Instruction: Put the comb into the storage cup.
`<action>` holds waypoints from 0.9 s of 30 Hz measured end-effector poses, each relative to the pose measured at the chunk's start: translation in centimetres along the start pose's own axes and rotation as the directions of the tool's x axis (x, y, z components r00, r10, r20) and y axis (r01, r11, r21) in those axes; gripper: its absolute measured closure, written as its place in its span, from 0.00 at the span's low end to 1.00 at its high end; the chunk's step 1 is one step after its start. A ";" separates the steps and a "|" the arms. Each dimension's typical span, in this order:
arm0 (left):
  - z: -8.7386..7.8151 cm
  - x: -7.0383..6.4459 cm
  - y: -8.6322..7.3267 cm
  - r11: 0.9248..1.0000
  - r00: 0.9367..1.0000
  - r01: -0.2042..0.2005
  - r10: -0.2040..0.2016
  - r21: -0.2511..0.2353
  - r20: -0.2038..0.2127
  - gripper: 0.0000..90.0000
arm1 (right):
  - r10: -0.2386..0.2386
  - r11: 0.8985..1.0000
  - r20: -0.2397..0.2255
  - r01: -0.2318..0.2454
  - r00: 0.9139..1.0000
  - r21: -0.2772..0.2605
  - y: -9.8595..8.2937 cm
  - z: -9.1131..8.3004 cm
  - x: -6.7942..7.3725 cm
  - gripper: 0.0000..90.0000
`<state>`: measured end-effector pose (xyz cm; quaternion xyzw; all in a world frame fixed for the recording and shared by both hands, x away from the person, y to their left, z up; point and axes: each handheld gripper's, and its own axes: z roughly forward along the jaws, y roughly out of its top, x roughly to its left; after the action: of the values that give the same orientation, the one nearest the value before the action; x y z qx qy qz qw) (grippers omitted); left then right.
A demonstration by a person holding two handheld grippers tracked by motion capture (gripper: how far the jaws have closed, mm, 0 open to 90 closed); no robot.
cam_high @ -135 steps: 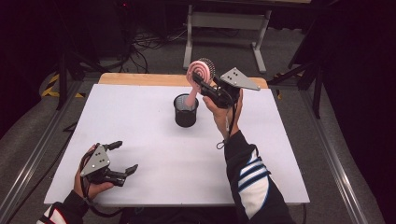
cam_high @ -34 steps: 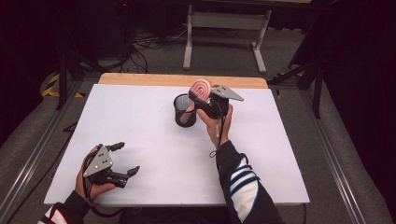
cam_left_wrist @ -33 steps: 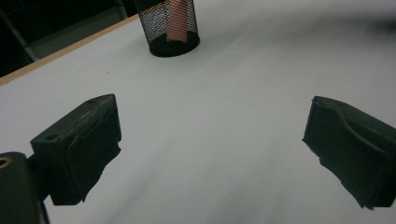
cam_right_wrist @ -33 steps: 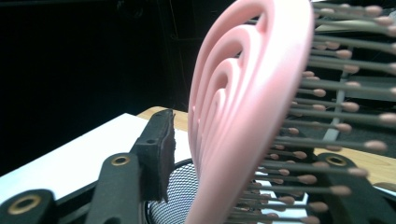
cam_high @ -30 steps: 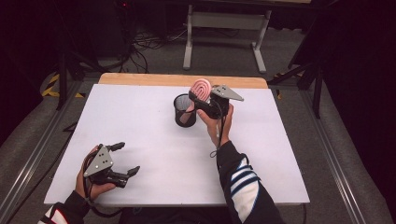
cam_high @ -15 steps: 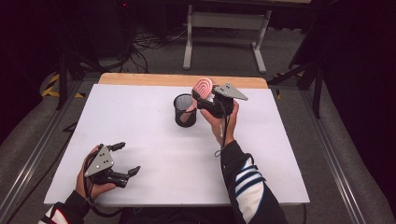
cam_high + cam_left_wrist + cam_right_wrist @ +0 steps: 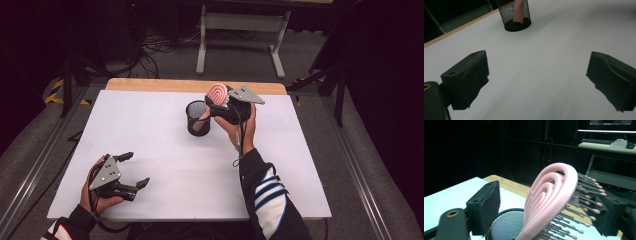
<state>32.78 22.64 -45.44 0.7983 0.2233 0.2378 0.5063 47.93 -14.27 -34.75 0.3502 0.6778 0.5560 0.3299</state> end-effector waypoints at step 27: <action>0.0 0.2 -0.1 1.000 1.000 0.002 -0.002 -0.005 0.001 0.05 | -0.152 0.988 0.032 0.151 0.988 0.015 1.7 -1.2 0.4 0.11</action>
<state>32.91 22.83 -45.45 0.7968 0.2232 0.2375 0.5089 46.85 -14.35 -32.90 0.3088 0.7004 0.5192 0.3801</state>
